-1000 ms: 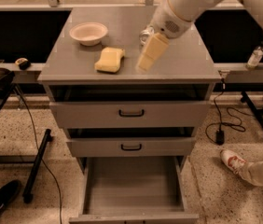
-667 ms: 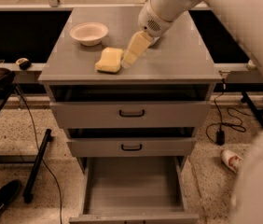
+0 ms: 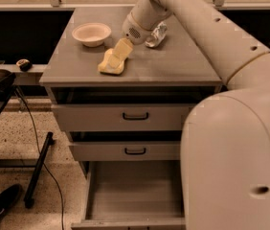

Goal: Place sponge into bottom drawer

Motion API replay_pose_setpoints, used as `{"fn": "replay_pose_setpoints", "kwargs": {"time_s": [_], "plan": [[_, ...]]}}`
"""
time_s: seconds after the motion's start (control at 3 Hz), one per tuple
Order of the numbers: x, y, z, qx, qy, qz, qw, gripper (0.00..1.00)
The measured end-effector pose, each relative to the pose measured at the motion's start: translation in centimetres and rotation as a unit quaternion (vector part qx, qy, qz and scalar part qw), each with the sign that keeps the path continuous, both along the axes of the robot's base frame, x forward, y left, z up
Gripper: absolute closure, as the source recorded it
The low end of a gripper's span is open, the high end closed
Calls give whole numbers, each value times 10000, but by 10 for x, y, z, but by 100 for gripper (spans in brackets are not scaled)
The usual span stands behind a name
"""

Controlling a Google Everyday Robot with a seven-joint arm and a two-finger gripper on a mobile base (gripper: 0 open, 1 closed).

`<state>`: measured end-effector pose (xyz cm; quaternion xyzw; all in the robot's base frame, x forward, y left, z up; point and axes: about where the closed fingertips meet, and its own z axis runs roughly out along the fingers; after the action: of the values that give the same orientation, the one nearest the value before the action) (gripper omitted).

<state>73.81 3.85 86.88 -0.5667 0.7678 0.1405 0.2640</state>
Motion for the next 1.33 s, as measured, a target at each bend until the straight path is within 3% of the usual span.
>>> {"fn": "replay_pose_setpoints", "kwargs": {"time_s": [0.33, 1.0, 1.33], "plan": [[4, 23, -24, 38, 232, 179, 9996, 0], [-10, 47, -42, 385, 565, 686, 9953, 42], [-30, 43, -26, 757, 509, 1042, 9904, 65]]}}
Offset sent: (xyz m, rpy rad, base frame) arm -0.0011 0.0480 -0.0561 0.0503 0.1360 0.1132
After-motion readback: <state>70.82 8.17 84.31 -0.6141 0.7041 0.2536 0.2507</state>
